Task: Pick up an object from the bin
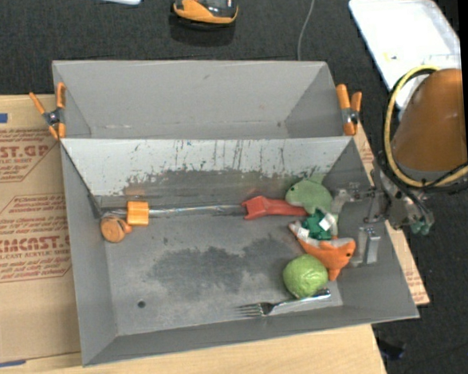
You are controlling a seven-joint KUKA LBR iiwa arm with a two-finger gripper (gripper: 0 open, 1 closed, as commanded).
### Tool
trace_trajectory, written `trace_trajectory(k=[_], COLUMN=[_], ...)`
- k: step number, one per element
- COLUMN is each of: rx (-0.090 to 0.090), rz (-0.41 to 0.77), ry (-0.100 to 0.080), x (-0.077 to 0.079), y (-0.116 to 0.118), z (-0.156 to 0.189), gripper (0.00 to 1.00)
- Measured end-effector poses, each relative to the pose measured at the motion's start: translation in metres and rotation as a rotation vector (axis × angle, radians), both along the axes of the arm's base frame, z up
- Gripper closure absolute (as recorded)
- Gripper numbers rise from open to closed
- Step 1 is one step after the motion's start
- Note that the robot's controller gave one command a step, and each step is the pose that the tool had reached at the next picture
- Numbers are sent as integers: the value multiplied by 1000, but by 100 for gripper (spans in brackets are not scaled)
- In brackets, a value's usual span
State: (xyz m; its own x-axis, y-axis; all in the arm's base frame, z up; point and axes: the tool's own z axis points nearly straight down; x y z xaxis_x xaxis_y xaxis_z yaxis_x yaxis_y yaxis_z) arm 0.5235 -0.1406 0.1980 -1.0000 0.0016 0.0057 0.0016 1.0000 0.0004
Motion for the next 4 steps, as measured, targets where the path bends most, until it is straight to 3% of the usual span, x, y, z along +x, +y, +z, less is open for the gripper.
trace_trajectory(k=[1, 2, 3, 4], rx=[-1, -2, -3, 1], rz=[2, 41, 262, 273], ry=[-8, -11, -13, -9], x=[2, -33, -40, -37], y=[1, 11, 21, 43], z=[5, -100, -92, -99], gripper=[0, 0, 0, 0])
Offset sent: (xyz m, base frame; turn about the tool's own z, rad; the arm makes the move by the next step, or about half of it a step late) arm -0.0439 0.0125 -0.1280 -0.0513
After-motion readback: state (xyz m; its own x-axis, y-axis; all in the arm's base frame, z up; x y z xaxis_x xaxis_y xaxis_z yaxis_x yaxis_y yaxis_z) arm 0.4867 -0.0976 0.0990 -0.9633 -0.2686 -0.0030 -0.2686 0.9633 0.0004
